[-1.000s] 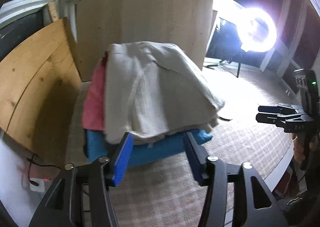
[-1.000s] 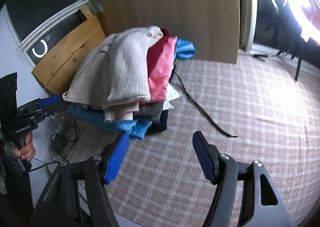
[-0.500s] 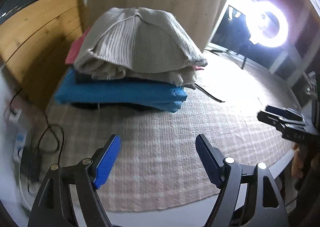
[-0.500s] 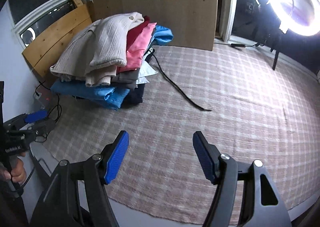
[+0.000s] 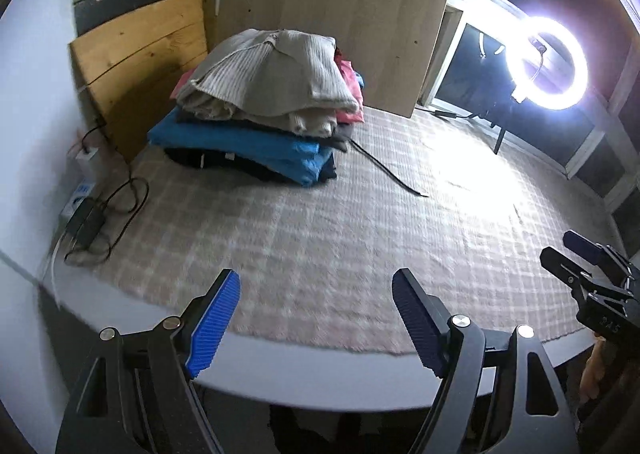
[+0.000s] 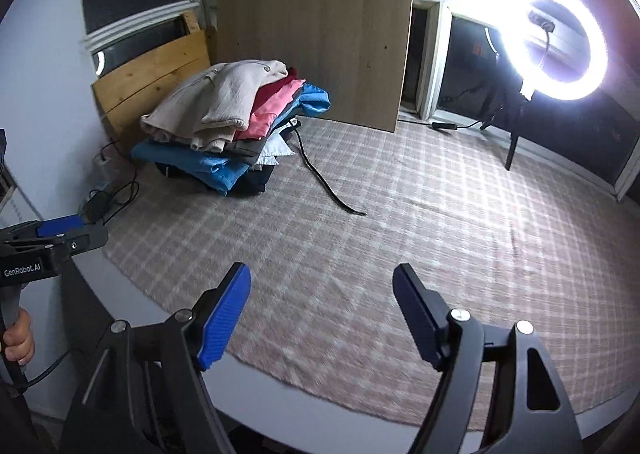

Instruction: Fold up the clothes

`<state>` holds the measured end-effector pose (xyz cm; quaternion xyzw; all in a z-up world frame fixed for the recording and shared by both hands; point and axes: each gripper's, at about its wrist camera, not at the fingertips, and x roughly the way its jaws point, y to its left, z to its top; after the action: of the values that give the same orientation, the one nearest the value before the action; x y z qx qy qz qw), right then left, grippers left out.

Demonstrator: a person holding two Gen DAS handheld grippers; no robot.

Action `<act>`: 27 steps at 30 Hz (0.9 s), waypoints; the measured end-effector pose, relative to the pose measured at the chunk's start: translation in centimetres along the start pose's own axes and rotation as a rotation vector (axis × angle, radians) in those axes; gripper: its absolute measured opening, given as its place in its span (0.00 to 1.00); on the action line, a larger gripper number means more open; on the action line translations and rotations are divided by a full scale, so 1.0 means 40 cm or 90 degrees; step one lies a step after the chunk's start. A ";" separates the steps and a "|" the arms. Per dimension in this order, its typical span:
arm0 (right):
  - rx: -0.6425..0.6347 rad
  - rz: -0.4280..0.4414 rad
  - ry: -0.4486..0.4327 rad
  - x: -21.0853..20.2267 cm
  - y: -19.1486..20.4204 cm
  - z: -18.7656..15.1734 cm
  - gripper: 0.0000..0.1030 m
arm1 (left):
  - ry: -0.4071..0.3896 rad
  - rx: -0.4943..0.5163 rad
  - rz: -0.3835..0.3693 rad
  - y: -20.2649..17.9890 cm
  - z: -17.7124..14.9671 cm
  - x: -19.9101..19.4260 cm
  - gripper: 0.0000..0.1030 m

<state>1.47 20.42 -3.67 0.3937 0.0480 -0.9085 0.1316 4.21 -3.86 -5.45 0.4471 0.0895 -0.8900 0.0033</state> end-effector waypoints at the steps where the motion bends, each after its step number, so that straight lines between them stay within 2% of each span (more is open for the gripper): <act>1: -0.005 0.004 -0.002 -0.015 -0.009 -0.013 0.71 | 0.000 -0.002 0.004 -0.015 -0.018 -0.011 0.75; 11: -0.025 0.004 -0.017 -0.124 -0.077 -0.116 0.71 | -0.006 -0.001 -0.006 -0.115 -0.122 -0.102 0.75; 27: -0.041 -0.004 -0.046 -0.185 -0.080 -0.144 0.71 | -0.033 0.024 -0.024 -0.155 -0.134 -0.171 0.75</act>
<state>9.48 26.10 -2.27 0.3557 0.0737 -0.9206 0.1432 12.06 2.62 -2.18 0.4223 0.0812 -0.9026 -0.0197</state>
